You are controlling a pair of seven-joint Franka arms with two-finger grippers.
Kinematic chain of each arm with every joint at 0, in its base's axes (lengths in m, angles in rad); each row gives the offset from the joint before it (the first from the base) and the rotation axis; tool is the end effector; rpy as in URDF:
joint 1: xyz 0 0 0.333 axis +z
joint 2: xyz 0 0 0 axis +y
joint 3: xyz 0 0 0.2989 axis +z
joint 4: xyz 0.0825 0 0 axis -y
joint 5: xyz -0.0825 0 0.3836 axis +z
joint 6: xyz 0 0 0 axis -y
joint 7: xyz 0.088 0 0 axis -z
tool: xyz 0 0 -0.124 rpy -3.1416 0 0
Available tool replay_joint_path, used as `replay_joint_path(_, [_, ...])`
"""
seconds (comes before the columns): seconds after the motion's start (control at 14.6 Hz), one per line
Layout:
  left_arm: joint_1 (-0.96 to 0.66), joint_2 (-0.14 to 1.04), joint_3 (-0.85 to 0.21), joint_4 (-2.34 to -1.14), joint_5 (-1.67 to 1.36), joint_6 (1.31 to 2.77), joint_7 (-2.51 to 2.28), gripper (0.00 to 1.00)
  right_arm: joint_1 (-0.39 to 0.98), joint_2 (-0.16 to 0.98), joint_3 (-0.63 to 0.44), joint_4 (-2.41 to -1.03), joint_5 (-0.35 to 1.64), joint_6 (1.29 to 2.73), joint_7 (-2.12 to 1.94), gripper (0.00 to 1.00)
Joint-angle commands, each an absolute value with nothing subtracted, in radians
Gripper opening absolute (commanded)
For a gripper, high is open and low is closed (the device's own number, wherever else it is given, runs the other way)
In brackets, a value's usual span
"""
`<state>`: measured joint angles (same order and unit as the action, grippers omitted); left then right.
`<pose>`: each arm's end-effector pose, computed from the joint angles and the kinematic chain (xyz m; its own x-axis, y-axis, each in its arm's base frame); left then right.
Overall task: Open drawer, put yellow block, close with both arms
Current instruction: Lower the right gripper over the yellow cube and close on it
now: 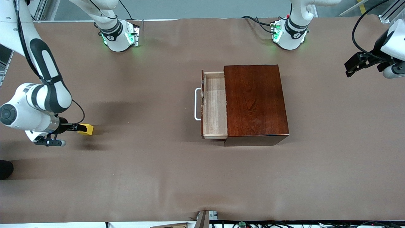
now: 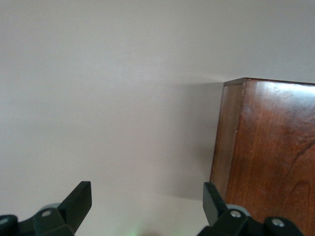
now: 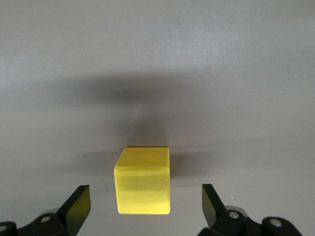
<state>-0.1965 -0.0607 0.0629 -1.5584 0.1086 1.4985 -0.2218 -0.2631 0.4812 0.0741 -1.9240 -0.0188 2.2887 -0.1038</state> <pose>0.5262 -0.0554 0.6234 0.9952 0.0946 0.0240 0.0965 -0.9901 -0.1015 0.5924 -0.1145 0.1983 0.9908 -0.0760 -0.1118 -0.0802 -0.9962 -0.0334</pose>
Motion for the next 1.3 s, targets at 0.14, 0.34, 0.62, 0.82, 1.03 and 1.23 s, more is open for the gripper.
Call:
replay_joint_path(0.14, [-0.192,-0.071,0.061,-1.565,0.021,1.513,-0.141,1.0,-0.282,0.463,0.094,-1.965,-0.032,2.333,-0.087,1.0])
replay_joint_path(0.34, [-0.192,-0.071,0.061,-1.557,0.025,1.513,-0.127,1.0,-0.288,0.474,0.094,-2.008,-0.032,2.416,-0.087,0.99])
replay_joint_path(0.62, [-0.189,-0.067,0.064,-1.523,0.032,1.511,-0.098,1.0,-0.293,0.471,0.094,-2.043,-0.032,2.464,-0.089,0.28])
replay_joint_path(0.82, [-0.143,-0.071,0.057,-1.528,0.005,1.508,-0.049,1.0,-0.295,0.462,0.094,-2.043,-0.032,2.45,-0.089,0.0])
replay_joint_path(1.03, [-0.135,-0.069,0.052,-1.531,-0.003,1.497,-0.04,1.0,-0.284,0.431,0.097,-2.034,-0.032,2.408,-0.095,0.0])
replay_joint_path(1.23, [-0.052,-0.063,-0.05,-1.531,-0.009,1.5,-0.064,1.0,-0.284,0.422,0.103,-2.002,-0.022,2.317,-0.086,0.0])
